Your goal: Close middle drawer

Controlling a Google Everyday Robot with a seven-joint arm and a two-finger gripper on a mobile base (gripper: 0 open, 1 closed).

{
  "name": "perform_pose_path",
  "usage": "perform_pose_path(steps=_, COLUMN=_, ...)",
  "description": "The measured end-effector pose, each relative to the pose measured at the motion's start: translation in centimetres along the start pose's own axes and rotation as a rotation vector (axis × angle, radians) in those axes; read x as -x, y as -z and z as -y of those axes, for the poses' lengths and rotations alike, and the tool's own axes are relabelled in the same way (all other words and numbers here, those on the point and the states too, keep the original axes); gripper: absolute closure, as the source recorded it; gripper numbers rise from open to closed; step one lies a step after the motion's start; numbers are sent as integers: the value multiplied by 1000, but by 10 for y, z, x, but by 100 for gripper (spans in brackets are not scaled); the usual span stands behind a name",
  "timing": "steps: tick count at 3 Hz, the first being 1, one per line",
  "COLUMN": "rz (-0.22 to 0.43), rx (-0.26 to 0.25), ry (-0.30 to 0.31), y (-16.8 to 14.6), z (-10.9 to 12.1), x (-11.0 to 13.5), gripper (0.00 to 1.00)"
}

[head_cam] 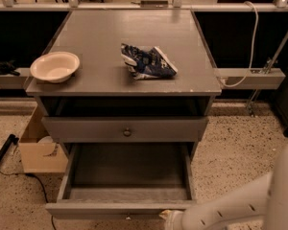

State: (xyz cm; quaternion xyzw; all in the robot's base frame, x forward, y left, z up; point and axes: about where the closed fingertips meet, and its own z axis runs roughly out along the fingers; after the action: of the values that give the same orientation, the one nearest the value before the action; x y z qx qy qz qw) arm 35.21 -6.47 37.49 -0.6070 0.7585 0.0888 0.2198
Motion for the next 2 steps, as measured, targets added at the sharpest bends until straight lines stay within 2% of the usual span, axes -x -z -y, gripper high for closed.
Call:
perform_pose_path(steps=1, rz=-31, rx=-47, ry=42, y=-17, z=32, x=10, gripper=0)
perform_pose_path(steps=2, rz=-32, rx=-45, ry=46, y=-18, z=32, x=11, gripper=0)
